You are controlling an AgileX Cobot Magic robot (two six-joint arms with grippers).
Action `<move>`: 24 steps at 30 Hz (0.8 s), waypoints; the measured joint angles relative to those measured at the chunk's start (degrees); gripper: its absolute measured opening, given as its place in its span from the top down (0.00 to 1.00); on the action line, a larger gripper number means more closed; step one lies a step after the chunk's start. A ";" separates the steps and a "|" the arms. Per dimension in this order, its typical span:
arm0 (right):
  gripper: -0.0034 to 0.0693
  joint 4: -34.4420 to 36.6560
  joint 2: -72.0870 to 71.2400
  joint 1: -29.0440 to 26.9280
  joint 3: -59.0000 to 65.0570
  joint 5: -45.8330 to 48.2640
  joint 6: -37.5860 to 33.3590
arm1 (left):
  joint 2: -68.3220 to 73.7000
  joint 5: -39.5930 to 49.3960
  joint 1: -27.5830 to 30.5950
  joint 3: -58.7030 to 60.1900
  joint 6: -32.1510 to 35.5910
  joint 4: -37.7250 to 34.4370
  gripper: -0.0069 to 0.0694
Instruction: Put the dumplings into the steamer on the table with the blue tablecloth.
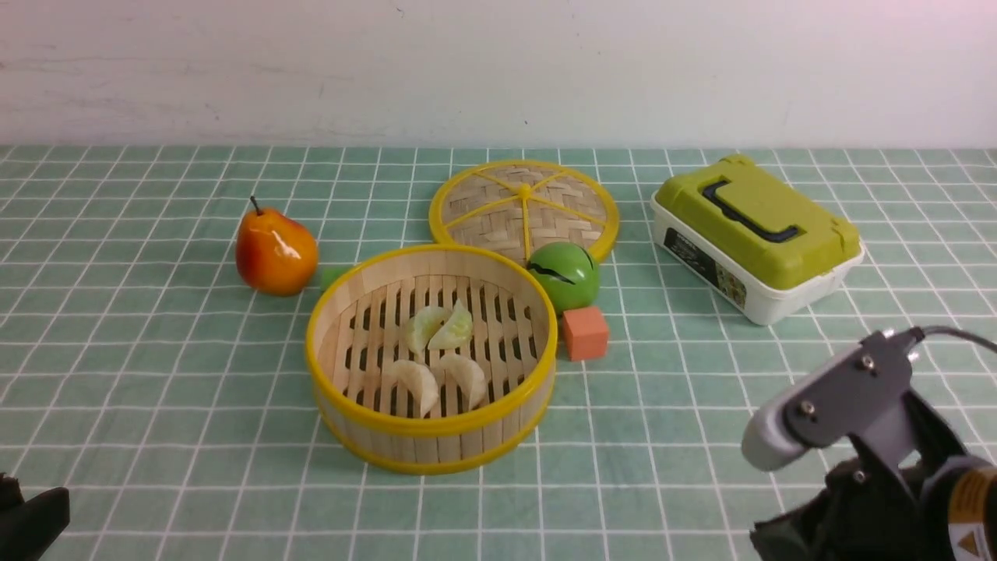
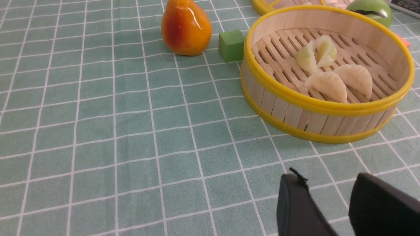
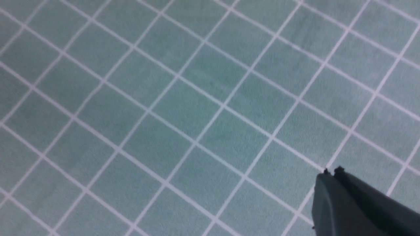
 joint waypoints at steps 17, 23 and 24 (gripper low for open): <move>0.96 -10.50 -39.07 -4.78 19.88 -10.03 -0.11 | 0.00 0.06 0.00 0.00 0.00 0.00 0.60; 0.96 -10.76 -54.88 -19.85 35.06 -31.67 0.17 | 0.00 0.06 0.00 0.00 0.00 0.00 0.60; 0.96 -10.82 -56.23 -21.82 35.99 -33.15 0.83 | 0.00 0.01 0.00 0.00 0.00 0.00 0.60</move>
